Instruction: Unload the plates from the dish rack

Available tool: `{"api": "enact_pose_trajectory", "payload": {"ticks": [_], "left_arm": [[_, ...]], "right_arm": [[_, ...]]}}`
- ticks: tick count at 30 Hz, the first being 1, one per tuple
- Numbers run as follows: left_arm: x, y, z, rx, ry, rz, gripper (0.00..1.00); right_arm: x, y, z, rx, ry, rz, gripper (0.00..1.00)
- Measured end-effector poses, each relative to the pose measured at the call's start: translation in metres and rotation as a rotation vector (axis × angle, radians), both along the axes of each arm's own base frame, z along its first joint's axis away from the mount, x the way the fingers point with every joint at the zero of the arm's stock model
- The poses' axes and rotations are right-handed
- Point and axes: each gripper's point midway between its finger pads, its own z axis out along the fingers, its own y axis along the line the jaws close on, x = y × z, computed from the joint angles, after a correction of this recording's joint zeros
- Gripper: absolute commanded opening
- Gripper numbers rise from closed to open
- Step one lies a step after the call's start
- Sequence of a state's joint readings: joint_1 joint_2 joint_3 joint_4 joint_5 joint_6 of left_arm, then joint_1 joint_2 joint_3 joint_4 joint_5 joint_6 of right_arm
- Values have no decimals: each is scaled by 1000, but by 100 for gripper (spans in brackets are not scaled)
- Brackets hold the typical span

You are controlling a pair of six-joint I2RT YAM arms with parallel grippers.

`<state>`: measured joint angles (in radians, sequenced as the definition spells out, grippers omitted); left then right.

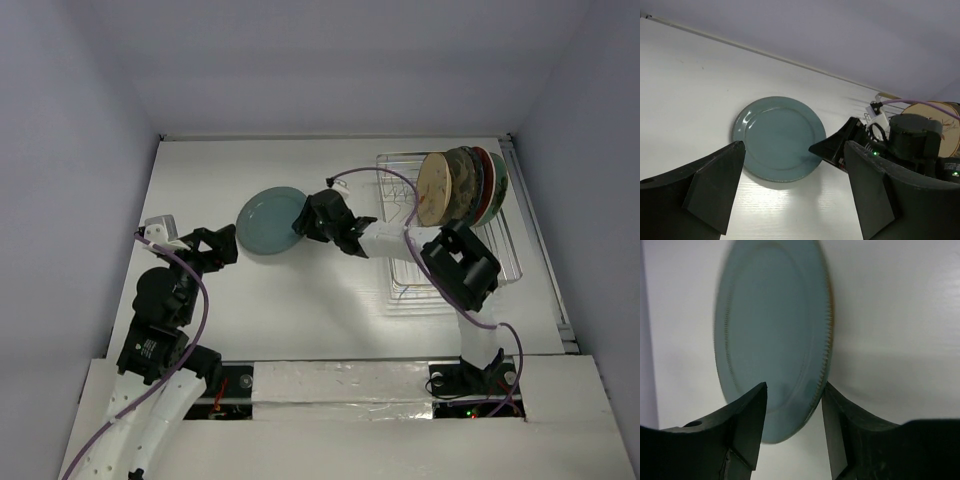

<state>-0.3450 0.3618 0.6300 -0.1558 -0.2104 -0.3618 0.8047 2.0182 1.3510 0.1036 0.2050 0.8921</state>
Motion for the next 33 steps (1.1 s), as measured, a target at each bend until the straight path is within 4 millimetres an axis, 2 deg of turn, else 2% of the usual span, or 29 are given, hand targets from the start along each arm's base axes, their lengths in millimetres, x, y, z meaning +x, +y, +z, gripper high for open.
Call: {"api": "enact_pose_trajectory", "payload": {"ticks": [4, 9, 10, 14, 20, 22, 24, 25, 26, 28, 29, 30, 31, 32, 33], "left_arm": [[0, 0, 0, 0, -1, 0, 77], [-2, 1, 2, -3, -9, 0, 77], [-2, 1, 3, -4, -12, 0, 77], [-3, 1, 4, -6, -17, 0, 77], [-3, 1, 4, -6, -19, 0, 77], [-4, 1, 5, -8, -23, 0, 77], [-5, 2, 7, -10, -29, 0, 77], [-5, 2, 7, -11, -31, 0, 77], [-6, 2, 7, -12, -33, 0, 76], [-6, 2, 8, -12, -33, 0, 73], [-6, 2, 8, -13, -34, 0, 69], [-6, 2, 8, -15, -35, 0, 66], [-6, 2, 8, -15, -36, 0, 62], [-7, 2, 9, -17, -37, 0, 52], [-7, 2, 9, -19, -38, 0, 47]], "right_arm": [[-6, -7, -27, -38, 38, -6, 53], [-8, -9, -43, -57, 59, -7, 54], [-8, -9, -44, -57, 59, -7, 54], [-8, -9, -44, -55, 55, -7, 74], [-17, -19, -26, -77, 36, 18, 75], [-24, -29, -7, -97, 15, 31, 71], [-28, -40, 23, -113, -27, 35, 55], [-29, -47, 46, -113, -65, 27, 47], [-29, -58, 72, -112, -107, 13, 32], [-31, -78, 119, -97, -191, -18, 21], [-30, -94, 144, -90, -237, -47, 8], [-27, -115, 166, -94, -282, -85, 2], [-24, -135, 181, -99, -311, -129, 0], [-20, -165, 196, -118, -341, -193, 0], [-15, -191, 205, -144, -360, -252, 0]]}}
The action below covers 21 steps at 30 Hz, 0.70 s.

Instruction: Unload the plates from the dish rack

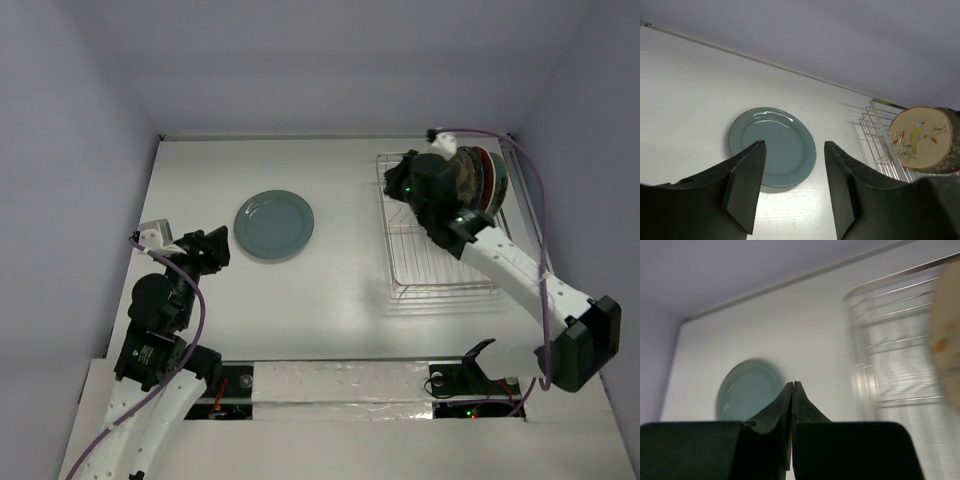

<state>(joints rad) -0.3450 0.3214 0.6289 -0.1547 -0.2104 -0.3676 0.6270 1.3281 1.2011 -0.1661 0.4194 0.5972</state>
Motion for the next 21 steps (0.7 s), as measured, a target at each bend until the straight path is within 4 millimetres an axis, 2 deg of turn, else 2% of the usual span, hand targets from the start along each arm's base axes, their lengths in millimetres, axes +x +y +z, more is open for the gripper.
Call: {"api": "enact_pose_trajectory", "payload": {"ticks": [2, 4, 7, 8, 10, 12, 16, 19, 21], "left_arm": [[0, 0, 0, 2, 0, 0, 35], [0, 0, 0, 2, 0, 0, 31], [0, 0, 0, 3, 0, 0, 30], [0, 0, 0, 3, 0, 0, 30], [0, 0, 0, 3, 0, 0, 30], [0, 0, 0, 3, 0, 0, 34], [0, 0, 0, 3, 0, 0, 37], [0, 0, 0, 3, 0, 0, 38], [0, 0, 0, 3, 0, 0, 38]], "right_arm": [[6, -51, 4, -63, -5, -127, 0], [9, -91, -2, -148, 22, -240, 0], [6, -126, -28, -279, 113, -334, 34], [6, -134, -38, -320, 146, -354, 53], [4, -147, -58, -403, 216, -378, 61], [3, -158, -73, -463, 272, -388, 62], [8, -176, -90, -536, 339, -413, 58], [22, -184, -99, -577, 377, -425, 53], [32, -186, -105, -603, 399, -422, 47]]}}
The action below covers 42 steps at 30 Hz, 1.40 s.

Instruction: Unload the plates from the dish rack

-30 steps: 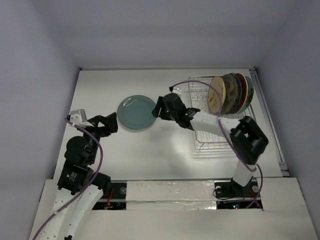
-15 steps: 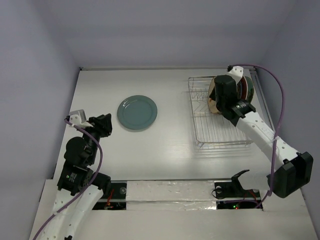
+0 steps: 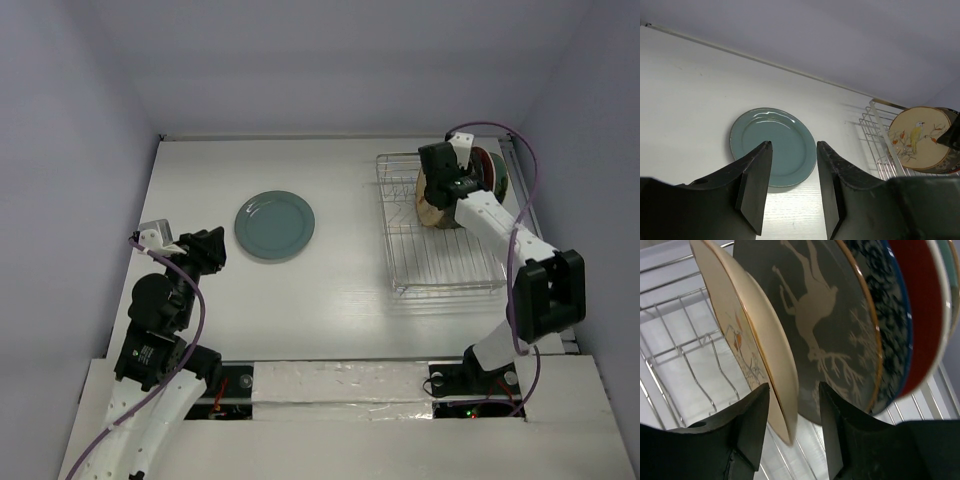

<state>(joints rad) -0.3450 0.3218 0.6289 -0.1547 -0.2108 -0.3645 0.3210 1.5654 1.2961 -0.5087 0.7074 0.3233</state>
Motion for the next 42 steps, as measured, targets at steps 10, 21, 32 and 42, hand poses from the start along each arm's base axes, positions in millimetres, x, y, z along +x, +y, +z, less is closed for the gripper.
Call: {"api": "enact_pose_trajectory", "payload": {"ticks": [10, 21, 32, 42], "left_arm": [[0, 0, 0, -1, 0, 0, 40], [0, 0, 0, -1, -1, 0, 47], [0, 0, 0, -1, -1, 0, 61], [0, 0, 0, -1, -1, 0, 62]], "right_arm": [[24, -2, -5, -87, 68, 12, 7], [19, 0, 22, -114, 105, 54, 0], [-21, 15, 144, -13, -164, 122, 0], [-3, 216, 135, 584, -358, 531, 0]]}}
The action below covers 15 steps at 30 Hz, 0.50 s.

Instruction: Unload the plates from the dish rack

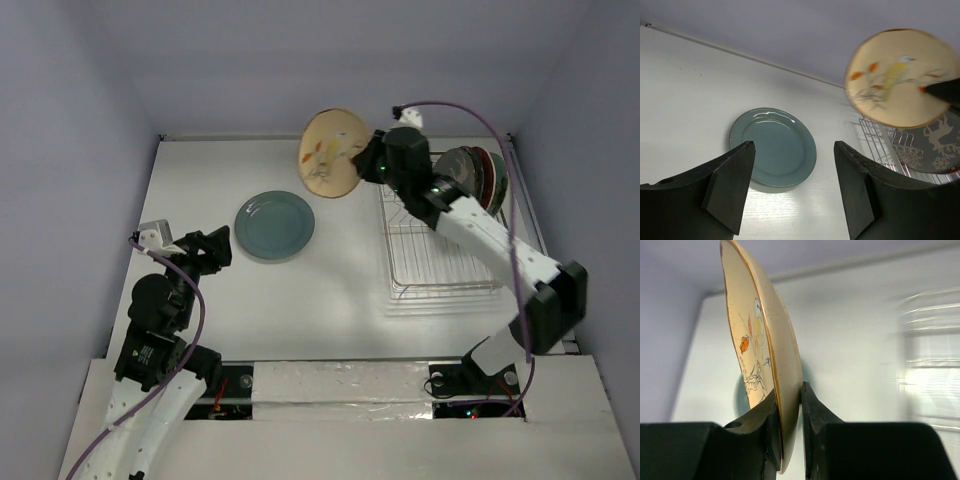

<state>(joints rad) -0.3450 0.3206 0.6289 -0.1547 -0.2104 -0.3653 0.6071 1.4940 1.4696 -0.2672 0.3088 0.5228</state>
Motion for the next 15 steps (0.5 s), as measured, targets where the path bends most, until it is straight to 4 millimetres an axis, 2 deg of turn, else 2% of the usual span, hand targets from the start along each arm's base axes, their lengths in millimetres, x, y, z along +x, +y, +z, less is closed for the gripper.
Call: {"api": "enact_pose_trajectory", "payload": {"ticks": [3, 6, 8, 10, 15], "left_arm": [[-1, 0, 1, -2, -5, 0, 62], [-2, 1, 2, -4, -10, 0, 62], [-2, 1, 2, -4, -9, 0, 62], [-2, 1, 2, -4, -9, 0, 62], [-2, 1, 2, -4, -10, 0, 62]], "right_arm": [[16, 67, -53, 120, 97, 124, 0], [15, 116, -111, 194, 224, 208, 0], [11, 137, -142, 224, 296, 237, 0], [4, 155, -164, 250, 347, 263, 0], [-3, 181, -193, 323, 409, 298, 0]]}}
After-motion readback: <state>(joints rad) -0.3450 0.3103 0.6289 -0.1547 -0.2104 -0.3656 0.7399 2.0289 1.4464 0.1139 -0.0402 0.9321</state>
